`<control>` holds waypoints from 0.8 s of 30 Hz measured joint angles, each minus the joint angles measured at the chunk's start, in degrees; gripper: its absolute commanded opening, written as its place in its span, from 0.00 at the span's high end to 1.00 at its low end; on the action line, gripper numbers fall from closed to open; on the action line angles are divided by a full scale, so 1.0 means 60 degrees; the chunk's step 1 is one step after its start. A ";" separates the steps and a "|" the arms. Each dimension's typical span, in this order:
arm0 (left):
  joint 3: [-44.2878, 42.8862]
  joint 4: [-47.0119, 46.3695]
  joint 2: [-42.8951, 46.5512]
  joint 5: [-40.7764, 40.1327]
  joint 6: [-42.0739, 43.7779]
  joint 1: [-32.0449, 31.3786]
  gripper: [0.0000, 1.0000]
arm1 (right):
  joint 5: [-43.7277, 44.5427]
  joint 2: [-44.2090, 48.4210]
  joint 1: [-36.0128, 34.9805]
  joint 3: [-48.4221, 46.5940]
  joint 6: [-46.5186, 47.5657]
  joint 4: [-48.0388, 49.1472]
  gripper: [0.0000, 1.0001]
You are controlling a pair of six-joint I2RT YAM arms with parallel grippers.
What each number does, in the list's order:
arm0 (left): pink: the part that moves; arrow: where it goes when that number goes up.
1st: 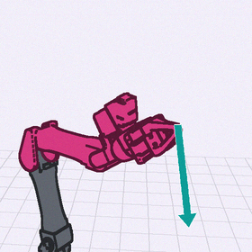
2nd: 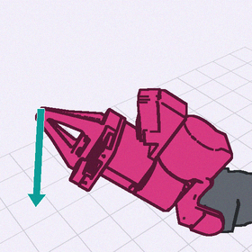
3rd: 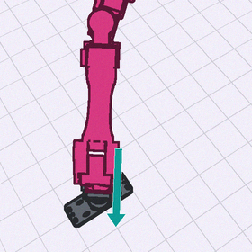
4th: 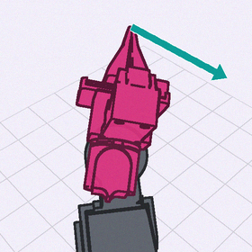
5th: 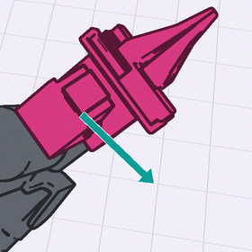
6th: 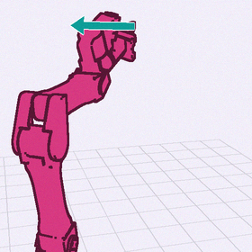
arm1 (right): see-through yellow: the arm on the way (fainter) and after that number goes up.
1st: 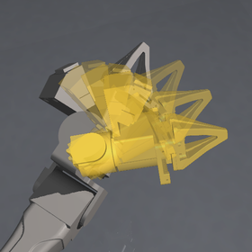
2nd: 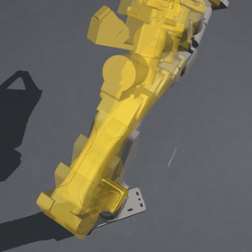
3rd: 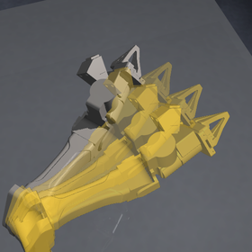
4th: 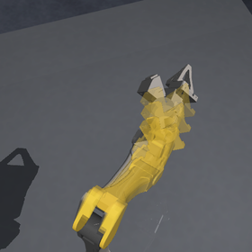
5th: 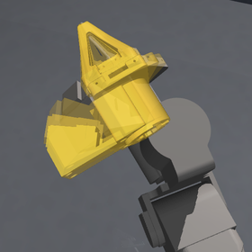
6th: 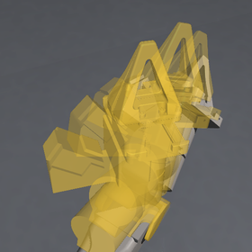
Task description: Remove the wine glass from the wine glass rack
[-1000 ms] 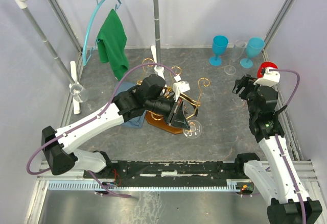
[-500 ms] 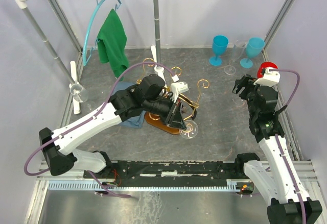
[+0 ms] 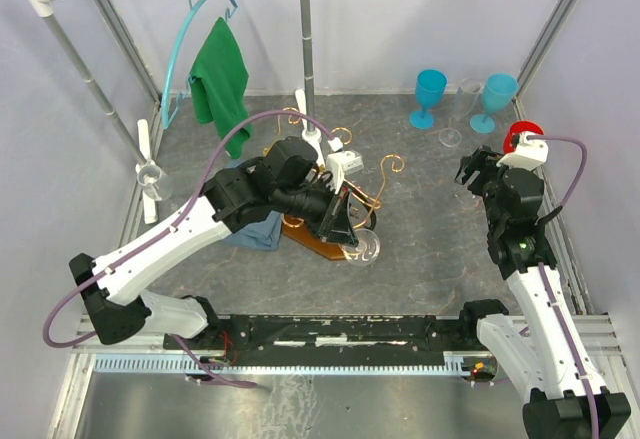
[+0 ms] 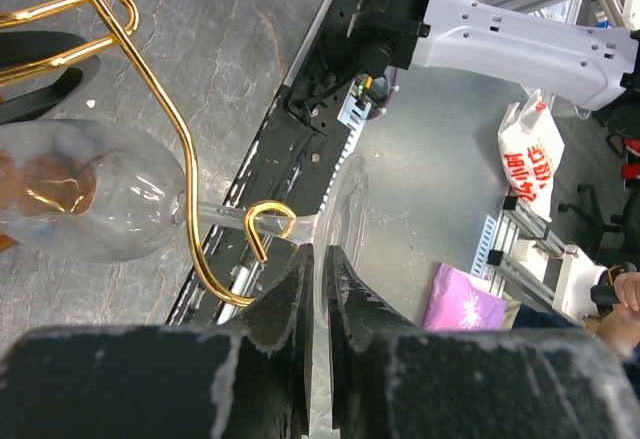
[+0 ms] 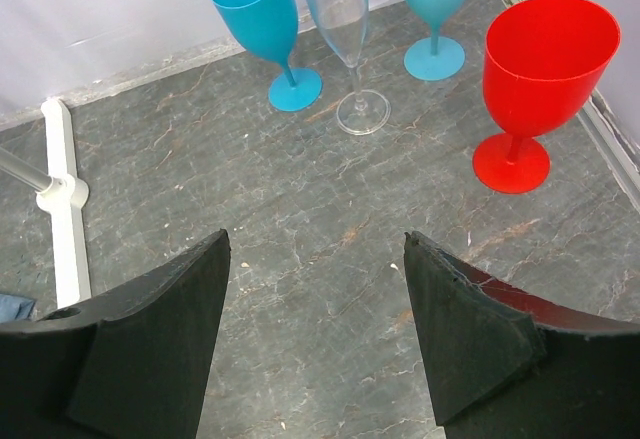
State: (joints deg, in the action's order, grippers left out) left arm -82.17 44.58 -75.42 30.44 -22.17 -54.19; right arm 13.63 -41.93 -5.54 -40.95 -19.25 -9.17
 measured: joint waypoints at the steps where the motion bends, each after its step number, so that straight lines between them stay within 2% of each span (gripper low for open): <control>1: -0.0022 0.0011 0.0004 0.0000 0.0000 0.0007 0.88 | 0.0000 -0.0004 0.0000 0.0000 0.0000 0.0000 0.22; 12: 0.0423 -0.0022 0.0266 0.0029 0.0004 0.0066 0.89 | 0.0000 -0.0113 0.0000 0.0000 -0.0004 0.0000 0.22; 24: 0.0652 0.0076 0.0397 0.0026 -0.0015 0.0317 0.95 | 0.0000 -0.0120 0.0000 0.0066 0.0000 -0.0026 0.22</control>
State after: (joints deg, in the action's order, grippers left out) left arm -78.26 45.04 -73.03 30.59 -22.26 -52.29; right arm 13.63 -42.65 -5.54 -40.56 -19.25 -9.32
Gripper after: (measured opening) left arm 0.127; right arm 0.781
